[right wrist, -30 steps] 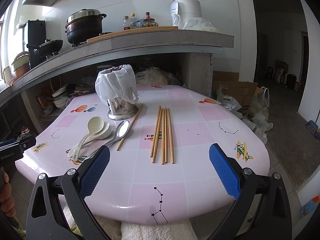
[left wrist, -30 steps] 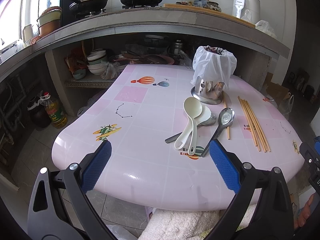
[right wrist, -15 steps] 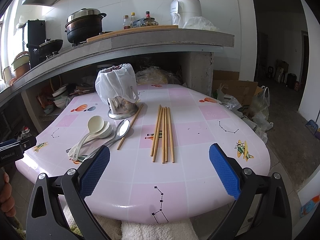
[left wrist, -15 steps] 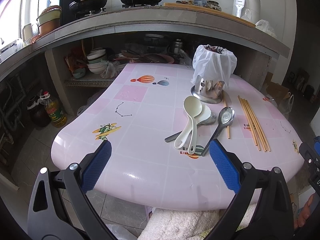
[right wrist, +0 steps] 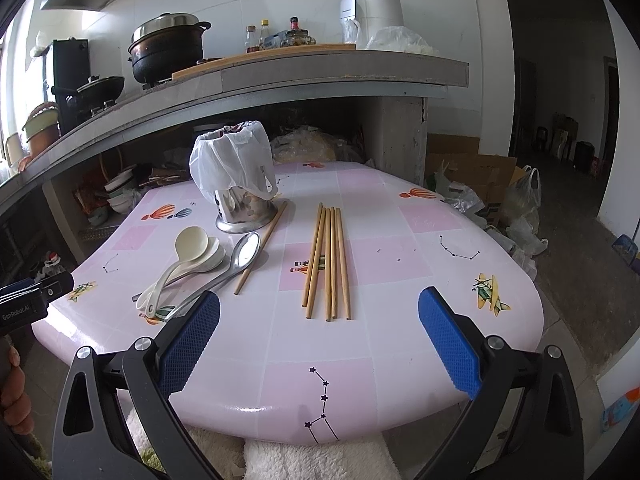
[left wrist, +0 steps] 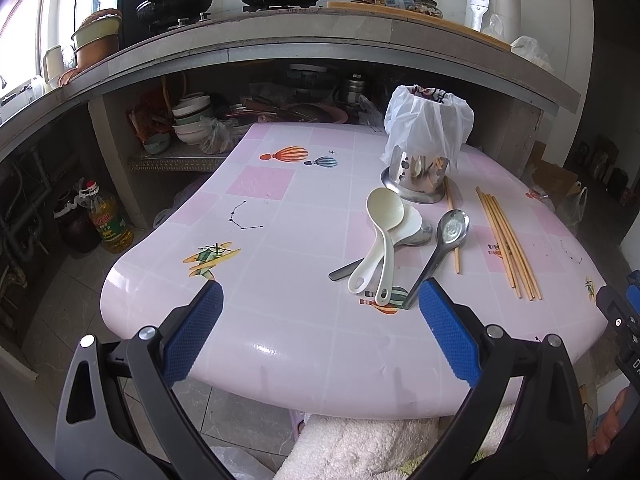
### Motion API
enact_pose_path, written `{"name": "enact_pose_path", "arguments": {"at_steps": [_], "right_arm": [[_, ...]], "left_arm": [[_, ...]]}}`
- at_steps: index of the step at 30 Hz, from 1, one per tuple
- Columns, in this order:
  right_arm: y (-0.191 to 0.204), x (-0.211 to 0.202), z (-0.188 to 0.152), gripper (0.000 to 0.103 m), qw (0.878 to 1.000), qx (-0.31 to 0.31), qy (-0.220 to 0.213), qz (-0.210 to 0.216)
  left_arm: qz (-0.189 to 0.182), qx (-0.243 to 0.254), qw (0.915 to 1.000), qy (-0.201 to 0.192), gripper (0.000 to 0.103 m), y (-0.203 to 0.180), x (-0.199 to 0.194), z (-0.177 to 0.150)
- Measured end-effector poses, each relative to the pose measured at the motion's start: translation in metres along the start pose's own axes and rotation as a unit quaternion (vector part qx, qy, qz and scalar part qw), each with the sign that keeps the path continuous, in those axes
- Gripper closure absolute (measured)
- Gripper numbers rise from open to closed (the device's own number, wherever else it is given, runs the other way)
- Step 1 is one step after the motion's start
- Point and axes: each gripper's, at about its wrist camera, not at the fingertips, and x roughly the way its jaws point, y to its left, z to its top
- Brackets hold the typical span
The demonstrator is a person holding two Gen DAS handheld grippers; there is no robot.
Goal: Organize utensils
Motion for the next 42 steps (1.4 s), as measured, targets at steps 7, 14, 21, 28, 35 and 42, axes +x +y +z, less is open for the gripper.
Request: {"name": "enact_pose_path", "arguments": {"at_steps": [7,14,21,28,35,42], "right_arm": [[0.002,0.004,0.001,0.006,1.000,-0.010,0.004,0.002],[0.010,0.017,0.007,0.006,1.000,-0.016,-0.004,0.013],[0.025,0.035,0.020,0.006,0.999,-0.013,-0.007,0.050],[0.032,0.061,0.030,0.006,0.996,-0.004,0.012,0.093],[0.040,0.086,0.041,0.006,0.994,-0.001,0.017,0.111],[0.049,0.110,0.046,0.006,0.993,-0.025,0.036,0.113]], "left_arm": [[-0.006,0.003,1.0000,0.007,0.008,0.000,0.003,0.001],[-0.014,0.011,0.9992,0.035,0.008,0.000,0.018,-0.003],[-0.061,0.008,0.9971,0.045,0.008,-0.001,0.030,0.002],[-0.084,0.018,0.9938,0.070,0.008,-0.014,0.047,0.008],[-0.135,-0.002,0.9867,0.090,0.008,-0.021,0.072,0.017],[-0.158,-0.013,0.9847,0.072,0.008,-0.022,0.089,0.037]]}}
